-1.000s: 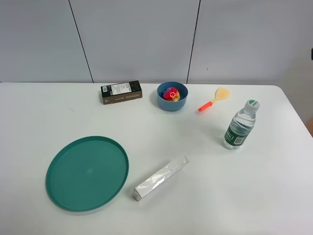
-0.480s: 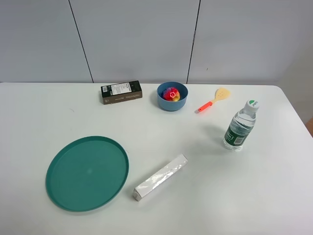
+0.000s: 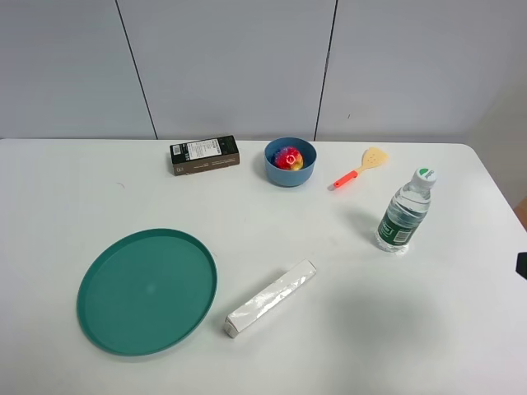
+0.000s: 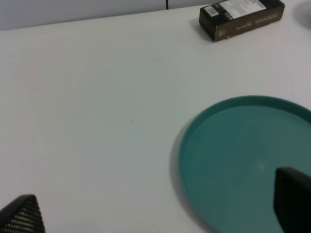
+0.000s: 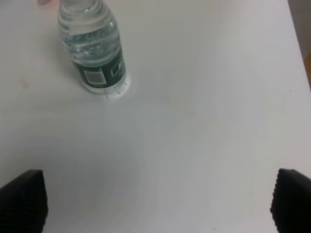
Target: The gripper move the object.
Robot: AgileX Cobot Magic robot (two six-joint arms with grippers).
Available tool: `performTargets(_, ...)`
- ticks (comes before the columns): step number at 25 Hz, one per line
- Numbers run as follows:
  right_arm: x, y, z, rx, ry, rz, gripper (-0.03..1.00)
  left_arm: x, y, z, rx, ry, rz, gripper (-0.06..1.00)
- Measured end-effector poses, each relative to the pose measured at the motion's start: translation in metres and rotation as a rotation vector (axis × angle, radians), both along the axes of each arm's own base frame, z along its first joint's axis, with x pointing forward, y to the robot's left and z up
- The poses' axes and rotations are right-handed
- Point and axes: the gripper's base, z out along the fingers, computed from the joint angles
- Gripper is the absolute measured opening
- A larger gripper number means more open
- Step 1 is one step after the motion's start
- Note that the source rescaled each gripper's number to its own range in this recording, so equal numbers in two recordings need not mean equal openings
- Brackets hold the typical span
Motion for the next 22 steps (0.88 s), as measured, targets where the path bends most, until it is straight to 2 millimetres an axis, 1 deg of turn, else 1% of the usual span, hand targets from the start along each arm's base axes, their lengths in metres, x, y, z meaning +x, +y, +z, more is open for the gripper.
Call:
performTargets(11, -0.030, 0.002, -0.006, 0.004, -0.016, -0.004, 0.76, 0.000, 0.000, 0.000, 0.000, 0.000, 0.000, 1.00)
performTargets(16, -0.041, 0.002, -0.016, 0.000, -0.076, -0.004, 0.76, 0.000, 0.000, 0.000, -0.001, 0.000, 0.000, 1.00)
performTargets(19, -0.047, 0.002, -0.016, -0.003, -0.135, -0.005, 0.76, 0.000, 0.000, 0.000, -0.001, 0.000, 0.000, 1.00)
performTargets(22, -0.050, 0.002, -0.016, -0.008, -0.157, -0.013, 0.76, 0.000, 0.000, 0.000, -0.001, 0.000, 0.000, 1.00)
